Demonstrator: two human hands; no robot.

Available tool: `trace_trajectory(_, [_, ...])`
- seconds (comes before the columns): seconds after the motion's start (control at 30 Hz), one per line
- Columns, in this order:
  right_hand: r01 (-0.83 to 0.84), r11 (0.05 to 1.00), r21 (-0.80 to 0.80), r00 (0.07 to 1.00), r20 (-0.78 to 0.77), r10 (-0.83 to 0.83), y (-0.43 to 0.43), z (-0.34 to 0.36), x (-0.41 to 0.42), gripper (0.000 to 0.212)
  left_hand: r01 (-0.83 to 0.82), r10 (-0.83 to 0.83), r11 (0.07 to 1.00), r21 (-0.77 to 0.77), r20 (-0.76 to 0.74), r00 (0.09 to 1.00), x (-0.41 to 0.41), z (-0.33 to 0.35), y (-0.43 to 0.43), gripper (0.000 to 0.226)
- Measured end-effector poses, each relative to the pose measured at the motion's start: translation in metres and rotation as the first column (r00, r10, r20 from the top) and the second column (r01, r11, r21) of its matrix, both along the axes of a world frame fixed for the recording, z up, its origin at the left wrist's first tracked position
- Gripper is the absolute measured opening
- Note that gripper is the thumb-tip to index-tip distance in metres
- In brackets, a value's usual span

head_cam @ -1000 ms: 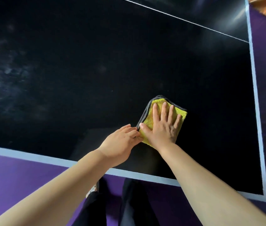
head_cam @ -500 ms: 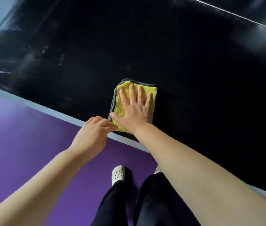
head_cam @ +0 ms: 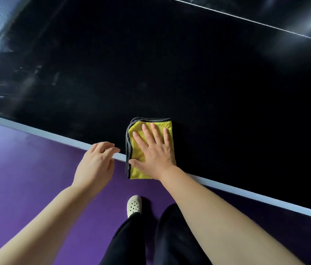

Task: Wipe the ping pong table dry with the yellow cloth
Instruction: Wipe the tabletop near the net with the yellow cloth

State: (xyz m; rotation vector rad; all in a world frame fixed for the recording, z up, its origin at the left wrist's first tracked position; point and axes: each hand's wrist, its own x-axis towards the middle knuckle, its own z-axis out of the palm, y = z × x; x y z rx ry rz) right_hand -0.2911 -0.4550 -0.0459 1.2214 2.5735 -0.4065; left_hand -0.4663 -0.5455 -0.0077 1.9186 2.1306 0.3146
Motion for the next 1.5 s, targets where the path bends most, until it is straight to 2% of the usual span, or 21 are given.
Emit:
trace_trajectory(0.23, [0.157, 0.988, -0.003, 0.987, -0.013, -0.157, 0.01, -0.003, 0.12, 0.084, 0.152, -0.152, 0.988, -0.037, 0.006, 0.988, 0.092, 0.002, 0.046, 0.038])
trace_trajectory(0.5, [0.4, 0.916, 0.023, 0.916, 0.009, -0.4, 0.019, -0.006, 0.277, 0.082, 0.346, -0.343, 0.936, -0.069, 0.043, 0.938, 0.233, -0.002, 0.111, 0.037])
trace_trajectory(0.83, [0.673, 0.736, 0.073, 0.738, 0.002, -0.675, 0.002, -0.012, 0.451, 0.085, 0.549, -0.537, 0.831, -0.094, 0.125, 0.834, 0.396, -0.011, 0.16, 0.039])
trace_trajectory(1.07, [0.758, 0.637, 0.143, 0.628, 0.105, -0.771, -0.002, -0.012, 0.542, 0.085, 0.598, -0.582, 0.795, -0.1, 0.153, 0.799, 0.437, -0.02, 0.175, 0.037])
trace_trajectory(1.2, [0.841, 0.512, 0.173, 0.49, 0.157, -0.858, 0.016, -0.01, 0.554, 0.086, 0.565, -0.549, 0.817, -0.114, 0.145, 0.823, 0.42, -0.022, 0.178, 0.037])
trace_trajectory(1.37, [0.912, 0.386, 0.14, 0.362, 0.171, -0.916, 0.022, -0.003, 0.519, 0.083, 0.52, -0.504, 0.844, -0.135, 0.134, 0.853, 0.388, -0.019, 0.176, 0.037])
trace_trajectory(1.43, [0.927, 0.352, 0.131, 0.331, 0.157, -0.93, 0.025, -0.002, 0.498, 0.084, 0.524, -0.509, 0.84, -0.139, 0.132, 0.851, 0.377, -0.017, 0.178, 0.037])
trace_trajectory(1.5, [0.925, 0.363, 0.11, 0.346, 0.147, -0.927, 0.03, -0.001, 0.472, 0.088, 0.516, -0.501, 0.843, -0.151, 0.127, 0.856, 0.367, -0.016, 0.182, 0.038])
